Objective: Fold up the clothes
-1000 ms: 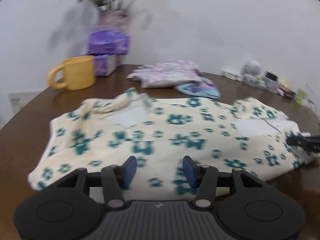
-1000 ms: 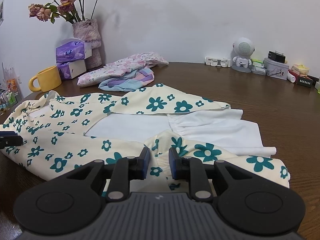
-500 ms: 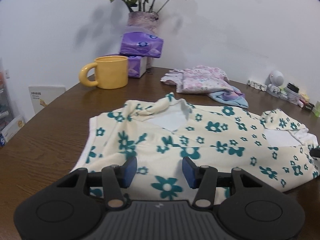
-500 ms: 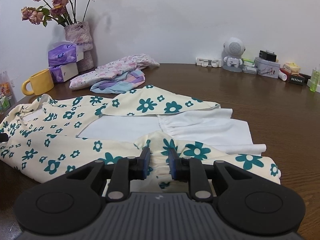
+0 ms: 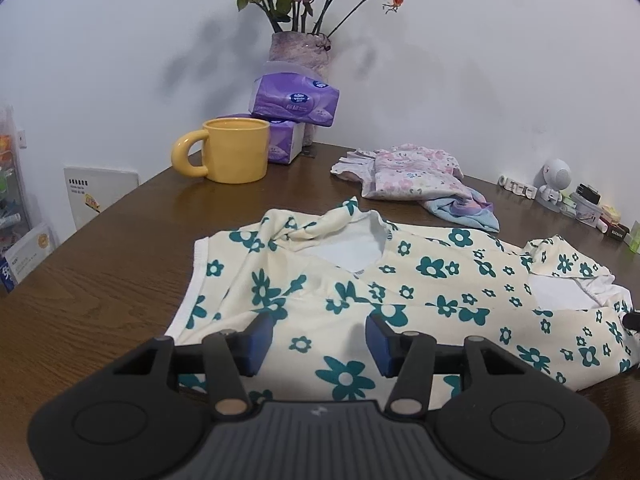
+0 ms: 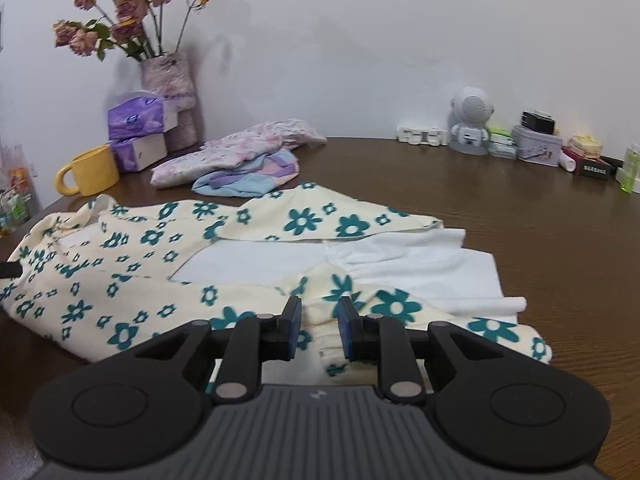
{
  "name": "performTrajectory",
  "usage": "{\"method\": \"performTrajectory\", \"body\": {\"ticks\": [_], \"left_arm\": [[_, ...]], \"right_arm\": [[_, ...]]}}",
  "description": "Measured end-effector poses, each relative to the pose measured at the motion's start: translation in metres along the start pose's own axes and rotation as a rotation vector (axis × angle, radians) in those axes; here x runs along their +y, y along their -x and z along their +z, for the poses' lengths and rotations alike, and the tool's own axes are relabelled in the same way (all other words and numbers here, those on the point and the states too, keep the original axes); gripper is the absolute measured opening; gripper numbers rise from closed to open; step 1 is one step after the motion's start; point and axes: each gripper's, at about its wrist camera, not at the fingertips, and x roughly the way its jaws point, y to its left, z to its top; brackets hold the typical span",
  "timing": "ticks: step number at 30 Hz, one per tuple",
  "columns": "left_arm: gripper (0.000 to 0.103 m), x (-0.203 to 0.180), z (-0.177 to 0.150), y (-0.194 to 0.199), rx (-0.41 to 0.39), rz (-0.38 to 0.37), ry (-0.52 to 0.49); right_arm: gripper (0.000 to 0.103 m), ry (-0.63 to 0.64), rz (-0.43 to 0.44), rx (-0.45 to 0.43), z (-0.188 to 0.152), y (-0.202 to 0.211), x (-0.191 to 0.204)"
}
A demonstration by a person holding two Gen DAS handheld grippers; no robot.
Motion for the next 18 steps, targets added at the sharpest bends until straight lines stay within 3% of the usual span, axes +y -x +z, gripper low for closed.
{"method": "performTrajectory", "body": {"ticks": [12,18], "left_arm": [[0.05,0.0,-0.004,-0.009,0.019,0.006,0.005],[0.05,-0.002,-0.001,0.001,0.0,0.008,0.001]], "right_arm": [[0.021,-0.007,0.003,0.039,-0.005,-0.009,0.0],[0.021,-0.018,-0.009,0.013,-0.002,0.001,-0.002]]}}
